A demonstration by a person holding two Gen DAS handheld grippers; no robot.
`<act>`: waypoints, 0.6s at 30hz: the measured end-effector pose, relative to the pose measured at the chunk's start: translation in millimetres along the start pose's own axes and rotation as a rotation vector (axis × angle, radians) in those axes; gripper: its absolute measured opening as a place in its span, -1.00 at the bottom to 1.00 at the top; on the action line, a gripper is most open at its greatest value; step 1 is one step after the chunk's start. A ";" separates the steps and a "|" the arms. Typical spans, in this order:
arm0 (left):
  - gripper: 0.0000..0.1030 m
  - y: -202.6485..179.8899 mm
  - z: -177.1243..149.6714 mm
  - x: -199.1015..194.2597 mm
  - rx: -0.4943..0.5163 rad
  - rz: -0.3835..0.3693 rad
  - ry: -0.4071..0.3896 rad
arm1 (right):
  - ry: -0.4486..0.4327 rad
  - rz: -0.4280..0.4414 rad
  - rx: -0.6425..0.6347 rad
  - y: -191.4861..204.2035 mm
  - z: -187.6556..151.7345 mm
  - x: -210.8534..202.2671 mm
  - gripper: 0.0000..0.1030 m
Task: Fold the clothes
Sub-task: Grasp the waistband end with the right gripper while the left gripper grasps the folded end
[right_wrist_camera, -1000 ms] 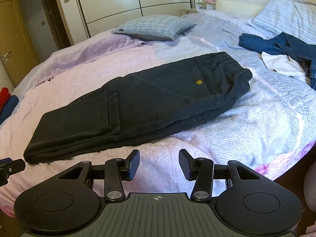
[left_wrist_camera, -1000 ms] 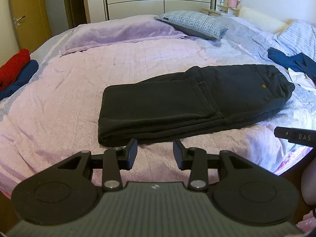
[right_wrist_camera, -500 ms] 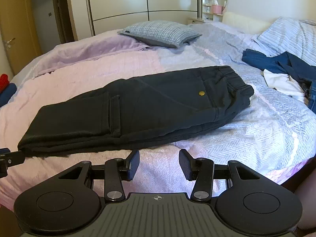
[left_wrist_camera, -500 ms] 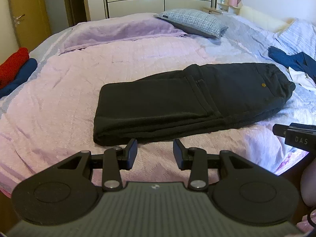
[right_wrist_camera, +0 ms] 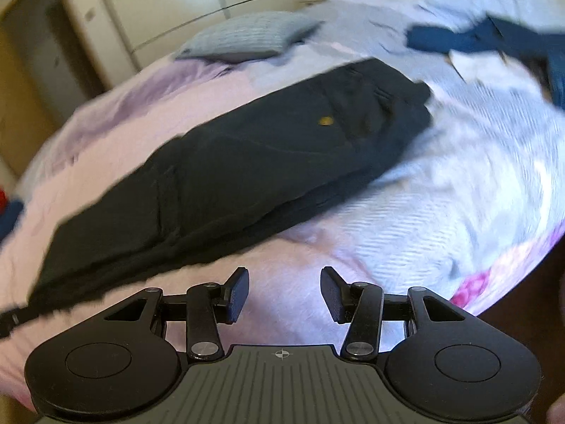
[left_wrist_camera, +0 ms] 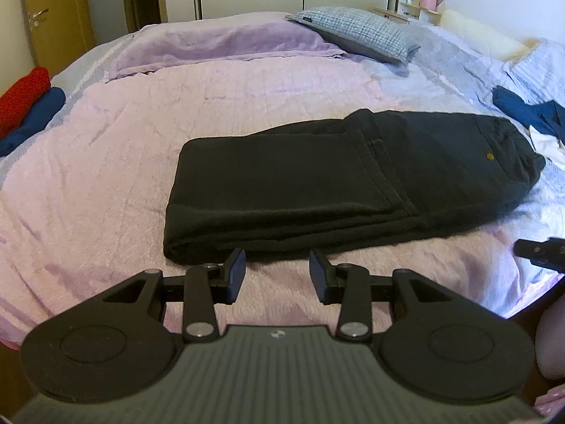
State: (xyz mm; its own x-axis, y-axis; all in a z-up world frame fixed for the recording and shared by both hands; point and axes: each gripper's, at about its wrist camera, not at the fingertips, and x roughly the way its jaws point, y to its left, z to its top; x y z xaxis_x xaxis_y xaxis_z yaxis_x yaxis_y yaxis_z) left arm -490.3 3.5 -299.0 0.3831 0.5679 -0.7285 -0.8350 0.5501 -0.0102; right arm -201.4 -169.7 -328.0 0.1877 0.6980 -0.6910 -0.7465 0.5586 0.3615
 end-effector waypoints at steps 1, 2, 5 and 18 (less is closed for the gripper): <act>-0.31 1.5 2.1 3.1 -0.002 -0.003 -0.003 | -0.006 0.031 0.054 -12.5 5.2 0.8 -0.04; -0.31 2.8 5.2 7.1 -0.002 -0.004 -0.008 | -0.013 0.062 0.108 -25.0 10.4 1.5 -0.02; -0.31 4.3 13.8 17.2 0.004 -0.018 -0.027 | -0.038 0.139 0.303 -63.7 24.7 9.5 0.38; -0.57 -9.4 43.5 71.2 0.037 -0.117 -0.051 | -0.217 0.294 0.706 -156.0 80.1 51.6 0.38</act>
State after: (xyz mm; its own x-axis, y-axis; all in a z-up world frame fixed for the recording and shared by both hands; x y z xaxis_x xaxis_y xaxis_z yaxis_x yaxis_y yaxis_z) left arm -438.0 65.5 -321.0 0.4977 0.5284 -0.6878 -0.7687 0.6361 -0.0676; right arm -24.2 -184.8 -369.9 0.2202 0.8919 -0.3949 -0.2176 0.4396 0.8714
